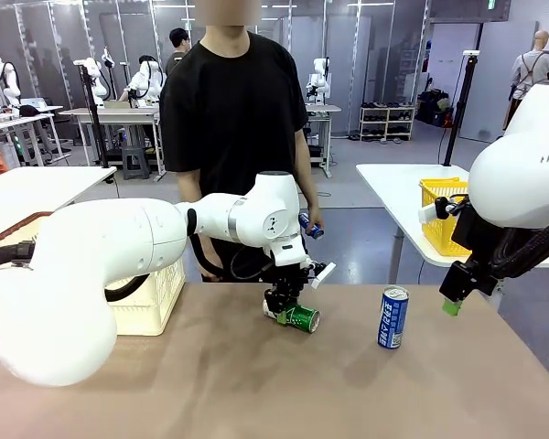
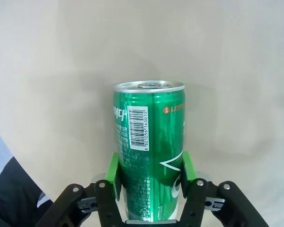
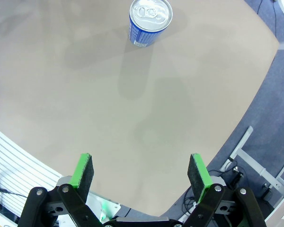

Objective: Place the drinks into the Shopping basket.
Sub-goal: Pick up one drink and place it into the Shopping basket.

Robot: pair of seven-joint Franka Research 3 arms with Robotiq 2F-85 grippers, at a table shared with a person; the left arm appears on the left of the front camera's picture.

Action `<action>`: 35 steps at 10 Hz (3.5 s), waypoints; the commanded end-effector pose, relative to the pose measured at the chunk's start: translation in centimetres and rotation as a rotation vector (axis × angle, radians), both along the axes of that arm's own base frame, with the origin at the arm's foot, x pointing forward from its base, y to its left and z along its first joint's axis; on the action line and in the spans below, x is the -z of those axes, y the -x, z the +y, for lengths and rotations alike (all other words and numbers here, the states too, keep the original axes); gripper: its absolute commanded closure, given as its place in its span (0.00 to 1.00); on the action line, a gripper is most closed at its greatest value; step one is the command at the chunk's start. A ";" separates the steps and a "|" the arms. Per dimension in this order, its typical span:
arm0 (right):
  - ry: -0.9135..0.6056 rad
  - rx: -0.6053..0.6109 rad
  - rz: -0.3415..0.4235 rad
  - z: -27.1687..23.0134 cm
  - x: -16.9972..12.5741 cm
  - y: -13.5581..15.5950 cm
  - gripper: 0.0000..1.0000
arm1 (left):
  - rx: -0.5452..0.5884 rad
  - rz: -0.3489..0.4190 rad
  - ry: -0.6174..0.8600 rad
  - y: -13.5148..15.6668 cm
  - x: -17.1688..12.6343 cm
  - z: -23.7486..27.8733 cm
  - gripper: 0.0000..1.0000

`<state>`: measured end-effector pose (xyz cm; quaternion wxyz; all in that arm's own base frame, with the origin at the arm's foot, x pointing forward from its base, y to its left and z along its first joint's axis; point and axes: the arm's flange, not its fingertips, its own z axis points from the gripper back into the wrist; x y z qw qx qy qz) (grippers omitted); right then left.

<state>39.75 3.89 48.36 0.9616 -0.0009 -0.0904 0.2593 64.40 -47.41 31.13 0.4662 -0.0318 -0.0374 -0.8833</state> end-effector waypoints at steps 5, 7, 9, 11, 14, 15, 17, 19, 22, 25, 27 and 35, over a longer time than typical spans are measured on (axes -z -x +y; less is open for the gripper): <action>0.004 -0.001 -0.001 0.0 0.0 -0.1 0.00 | -0.049 0.044 0.016 0.1 -4.7 -0.9 1.00; 0.004 -0.001 -0.001 0.0 0.0 -0.1 0.00 | -0.050 0.075 0.047 1.8 -9.0 1.4 1.00; 0.004 -0.001 -0.001 0.0 0.0 -0.1 0.00 | -0.057 0.095 0.111 3.3 -14.4 4.6 1.00; 0.004 -0.001 -0.001 0.0 0.0 -0.1 0.00 | -0.121 0.072 0.057 4.4 -18.8 8.9 1.00; 0.004 -0.001 -0.001 0.0 0.0 -0.1 0.00 | -0.250 -0.024 0.052 5.8 -23.9 16.4 1.00; 0.004 -0.001 -0.001 0.0 0.0 -0.1 0.00 | -0.300 -0.041 0.052 6.3 -25.0 19.0 1.00; 0.004 -0.001 -0.001 0.0 0.0 -0.1 0.00 | -0.344 -0.050 0.102 6.9 -26.1 24.5 1.00; 0.004 -0.001 -0.001 0.0 0.0 -0.1 0.00 | -0.370 -0.058 0.084 7.8 -26.3 28.2 1.00; 0.004 -0.001 -0.001 0.0 0.0 -0.1 0.00 | -0.397 -0.047 0.053 5.7 -27.3 28.7 1.00; 0.004 -0.001 -0.001 0.0 0.0 -0.1 0.00 | -0.397 -0.047 0.053 5.7 -27.3 28.7 1.00; 0.004 -0.001 -0.001 0.0 0.0 -0.1 0.00 | -0.397 -0.047 0.053 5.7 -27.3 28.7 1.00; 0.004 -0.001 -0.001 0.0 0.0 -0.1 0.00 | -0.546 -0.043 0.019 -3.5 -25.6 40.9 0.42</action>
